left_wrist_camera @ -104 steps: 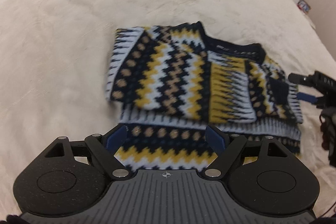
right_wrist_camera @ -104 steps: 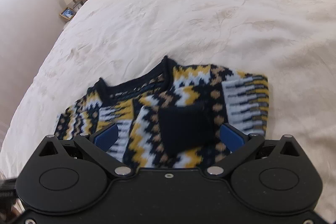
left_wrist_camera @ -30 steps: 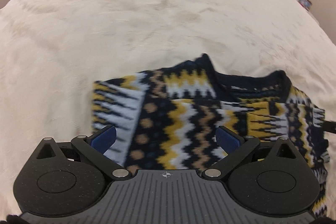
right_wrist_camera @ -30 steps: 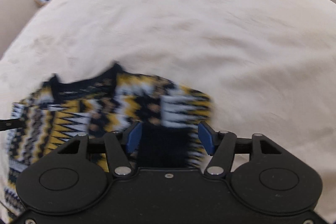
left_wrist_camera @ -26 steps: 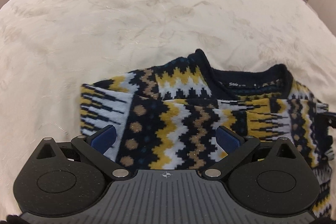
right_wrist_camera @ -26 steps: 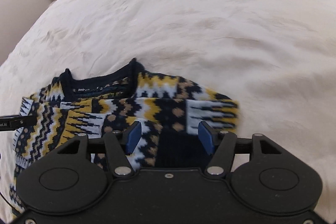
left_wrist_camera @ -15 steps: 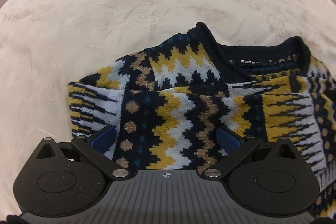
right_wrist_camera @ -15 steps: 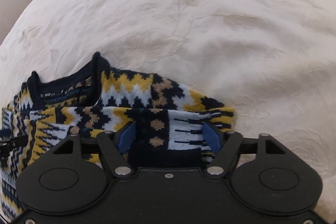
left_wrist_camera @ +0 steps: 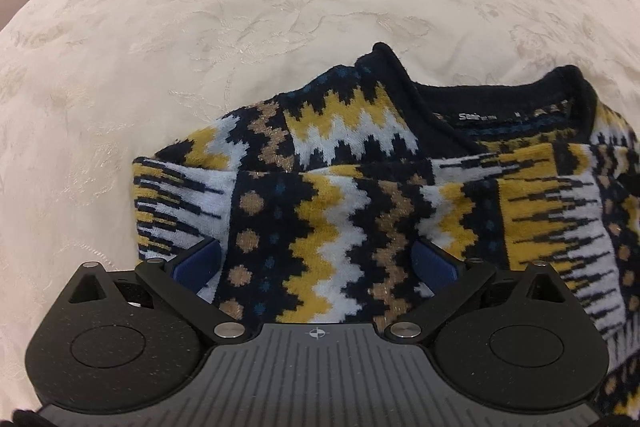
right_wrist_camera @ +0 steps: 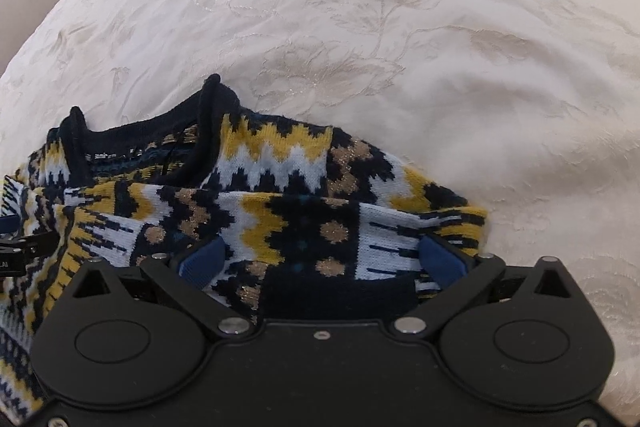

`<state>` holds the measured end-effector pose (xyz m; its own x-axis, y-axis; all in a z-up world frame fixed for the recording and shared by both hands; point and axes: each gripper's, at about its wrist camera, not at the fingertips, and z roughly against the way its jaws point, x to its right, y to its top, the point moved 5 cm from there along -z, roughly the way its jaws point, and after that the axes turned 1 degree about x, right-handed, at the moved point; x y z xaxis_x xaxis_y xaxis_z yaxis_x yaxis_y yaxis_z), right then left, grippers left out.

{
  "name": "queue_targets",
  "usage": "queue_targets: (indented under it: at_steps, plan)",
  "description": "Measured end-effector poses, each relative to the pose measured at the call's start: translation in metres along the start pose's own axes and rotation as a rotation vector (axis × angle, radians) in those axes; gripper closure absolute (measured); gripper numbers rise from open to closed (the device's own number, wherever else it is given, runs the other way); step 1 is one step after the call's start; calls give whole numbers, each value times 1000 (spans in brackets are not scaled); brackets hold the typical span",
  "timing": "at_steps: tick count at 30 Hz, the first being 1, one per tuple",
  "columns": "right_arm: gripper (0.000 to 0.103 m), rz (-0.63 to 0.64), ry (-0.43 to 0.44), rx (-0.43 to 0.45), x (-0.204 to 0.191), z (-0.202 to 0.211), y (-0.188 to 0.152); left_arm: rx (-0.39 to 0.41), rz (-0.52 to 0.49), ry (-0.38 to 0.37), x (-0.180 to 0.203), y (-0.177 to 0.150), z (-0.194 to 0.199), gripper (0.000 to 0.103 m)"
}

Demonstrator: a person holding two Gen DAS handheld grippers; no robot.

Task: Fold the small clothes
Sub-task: 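Open the right gripper and smooth the folded sleeves with both grippers, then move both open grippers down to the navy ribbed hem of the sweater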

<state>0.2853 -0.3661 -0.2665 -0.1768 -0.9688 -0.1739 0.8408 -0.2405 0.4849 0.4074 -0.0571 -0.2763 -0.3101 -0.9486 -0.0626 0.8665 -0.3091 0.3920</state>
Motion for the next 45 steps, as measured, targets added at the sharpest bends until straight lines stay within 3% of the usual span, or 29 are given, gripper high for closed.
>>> queue_targets:
  at_steps: [7,21,33,45]
  plan:
    - [1,6,3,112,-4,48,-12,23,20,6,-1,-23,43,2]
    - [0,-5,97,193,-24,131,-99,69,67,46,11,-104,142,2]
    - [0,46,222,197,-27,157,-147,0,103,66,35,-173,168,2]
    - [0,86,259,169,-33,172,-195,2,87,43,42,-206,182,2]
